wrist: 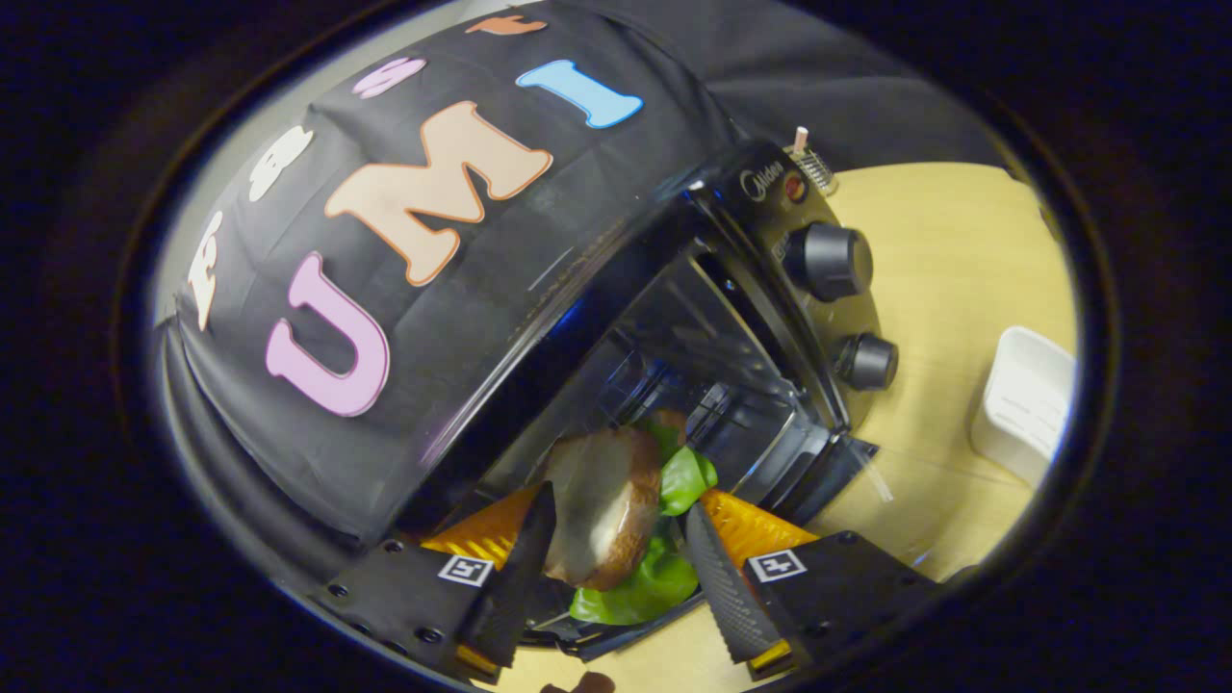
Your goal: Open the toaster oven, put the food inside, and close the toaster oven door.
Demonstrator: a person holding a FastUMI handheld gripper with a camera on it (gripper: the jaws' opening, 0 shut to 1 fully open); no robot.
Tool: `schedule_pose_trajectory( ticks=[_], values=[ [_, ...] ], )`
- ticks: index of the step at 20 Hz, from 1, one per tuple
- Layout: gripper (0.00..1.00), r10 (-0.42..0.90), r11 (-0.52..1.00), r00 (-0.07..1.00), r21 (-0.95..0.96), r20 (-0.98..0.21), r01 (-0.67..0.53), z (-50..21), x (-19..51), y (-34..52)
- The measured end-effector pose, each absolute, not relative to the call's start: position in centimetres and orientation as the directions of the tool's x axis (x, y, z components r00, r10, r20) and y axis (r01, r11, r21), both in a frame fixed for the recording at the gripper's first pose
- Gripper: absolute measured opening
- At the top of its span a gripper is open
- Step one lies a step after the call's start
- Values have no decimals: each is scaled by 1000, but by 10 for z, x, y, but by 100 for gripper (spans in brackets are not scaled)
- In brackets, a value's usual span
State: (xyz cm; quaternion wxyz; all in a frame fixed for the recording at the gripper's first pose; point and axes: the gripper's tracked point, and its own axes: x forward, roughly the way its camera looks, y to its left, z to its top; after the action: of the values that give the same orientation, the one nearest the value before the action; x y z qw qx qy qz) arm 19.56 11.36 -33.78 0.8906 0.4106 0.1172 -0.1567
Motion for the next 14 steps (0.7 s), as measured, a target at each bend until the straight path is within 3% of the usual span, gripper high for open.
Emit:
schedule_pose_trajectory(
  ticks=[6,14],
  values=[
    [99,-245,718,876,530,-415,451,-334,181,111],
    [99,-351,780,833,359,-427,512,-298,152,93]
  ],
)
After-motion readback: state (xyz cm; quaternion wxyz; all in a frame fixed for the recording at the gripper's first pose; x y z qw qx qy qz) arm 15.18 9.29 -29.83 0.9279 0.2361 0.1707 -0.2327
